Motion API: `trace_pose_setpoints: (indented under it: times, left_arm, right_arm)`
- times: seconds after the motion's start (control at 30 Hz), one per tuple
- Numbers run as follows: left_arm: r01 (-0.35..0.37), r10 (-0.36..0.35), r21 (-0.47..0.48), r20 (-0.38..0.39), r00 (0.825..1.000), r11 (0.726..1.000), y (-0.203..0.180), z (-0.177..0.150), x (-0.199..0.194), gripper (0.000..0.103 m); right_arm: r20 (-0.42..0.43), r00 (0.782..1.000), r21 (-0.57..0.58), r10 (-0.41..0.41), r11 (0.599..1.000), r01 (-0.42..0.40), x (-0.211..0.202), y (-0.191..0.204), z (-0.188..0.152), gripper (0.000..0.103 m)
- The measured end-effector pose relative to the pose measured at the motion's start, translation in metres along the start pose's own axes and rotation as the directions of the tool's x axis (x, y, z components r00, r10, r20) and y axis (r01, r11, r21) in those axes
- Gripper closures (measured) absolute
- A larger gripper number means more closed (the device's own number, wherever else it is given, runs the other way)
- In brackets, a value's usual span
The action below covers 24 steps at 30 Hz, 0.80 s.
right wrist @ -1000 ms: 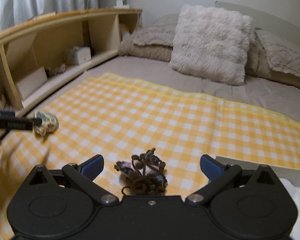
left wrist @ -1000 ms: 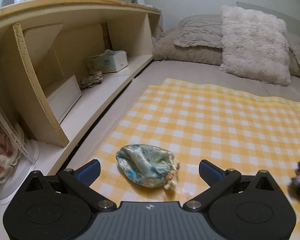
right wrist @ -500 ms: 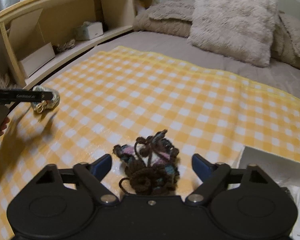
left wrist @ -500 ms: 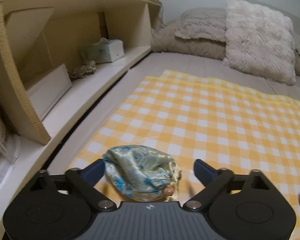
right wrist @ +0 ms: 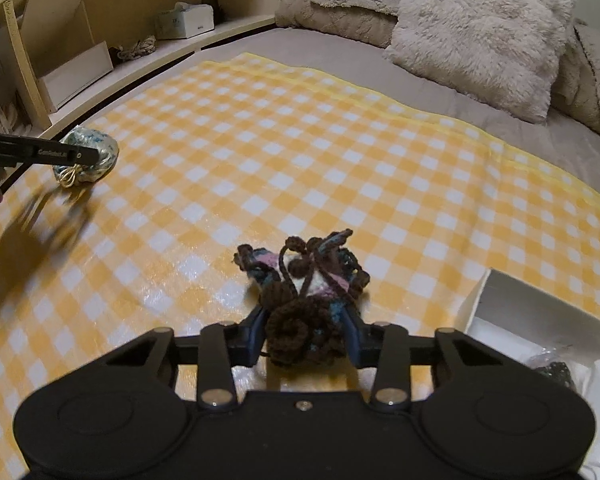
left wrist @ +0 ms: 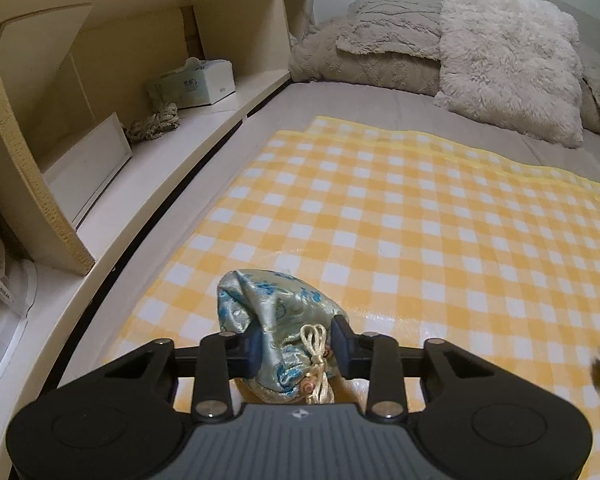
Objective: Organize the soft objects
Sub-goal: 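Grasp the dark tangled hair ties with the right tool while the left tool grasps the blue floral pouch, then lift the hair ties with the right tool while the left tool carries the pouch toward the tray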
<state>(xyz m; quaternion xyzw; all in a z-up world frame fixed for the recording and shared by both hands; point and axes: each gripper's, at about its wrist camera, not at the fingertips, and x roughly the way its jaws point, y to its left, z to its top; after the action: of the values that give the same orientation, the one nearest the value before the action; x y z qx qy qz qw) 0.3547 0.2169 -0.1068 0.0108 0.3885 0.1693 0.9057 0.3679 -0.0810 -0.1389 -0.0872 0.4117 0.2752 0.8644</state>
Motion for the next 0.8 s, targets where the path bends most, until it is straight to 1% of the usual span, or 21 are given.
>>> trace_pose_setpoints:
  times: [0.07,0.1,0.13,0.17,0.2,0.33,0.53,0.6,0.8]
  left_arm:
    - [0.009,-0.009,-0.008,0.000,1.000,1.000,0.002,-0.001,-0.006,0.074]
    - [0.014,-0.014,-0.010,0.000,1.000,1.000,0.002,-0.001,-0.010,0.078]
    - [0.018,-0.018,-0.010,0.002,1.000,1.000,0.002,-0.002,-0.013,0.079]
    - [0.023,-0.023,-0.012,0.004,1.000,1.000,0.002,-0.002,-0.017,0.082]
    - [0.028,-0.028,-0.016,0.006,1.000,0.999,0.002,-0.003,-0.022,0.098]
    - [0.050,-0.049,-0.035,0.017,0.999,0.998,0.003,-0.005,-0.041,0.098]
    - [0.076,-0.075,-0.026,0.029,0.997,0.997,0.003,-0.008,-0.065,0.098]
    - [0.084,-0.083,-0.025,0.046,0.996,0.996,0.002,-0.008,-0.074,0.098]
    - [0.150,-0.145,-0.039,0.104,0.984,0.988,-0.005,-0.007,-0.106,0.098]
  right_arm:
    - [0.011,1.000,0.007,-0.003,1.000,0.003,-0.005,-0.001,0.001,0.068]
    - [0.017,1.000,0.011,-0.005,1.000,0.005,-0.008,-0.001,0.001,0.071]
    - [0.024,1.000,0.011,-0.006,1.000,0.006,-0.012,0.000,0.002,0.074]
    - [0.030,1.000,0.011,-0.005,1.000,0.005,-0.016,0.000,0.003,0.075]
    - [0.037,0.999,0.010,-0.005,1.000,0.004,-0.020,0.001,0.003,0.076]
    - [0.054,0.998,-0.004,-0.006,1.000,0.006,-0.036,0.006,0.003,0.081]
    - [0.082,0.997,-0.030,-0.004,1.000,0.007,-0.061,0.013,0.001,0.084]
    - [0.091,0.996,-0.039,-0.006,0.999,0.010,-0.069,0.015,0.000,0.084]
    - [0.146,0.989,-0.029,-0.020,0.999,0.024,-0.096,0.014,-0.002,0.086]
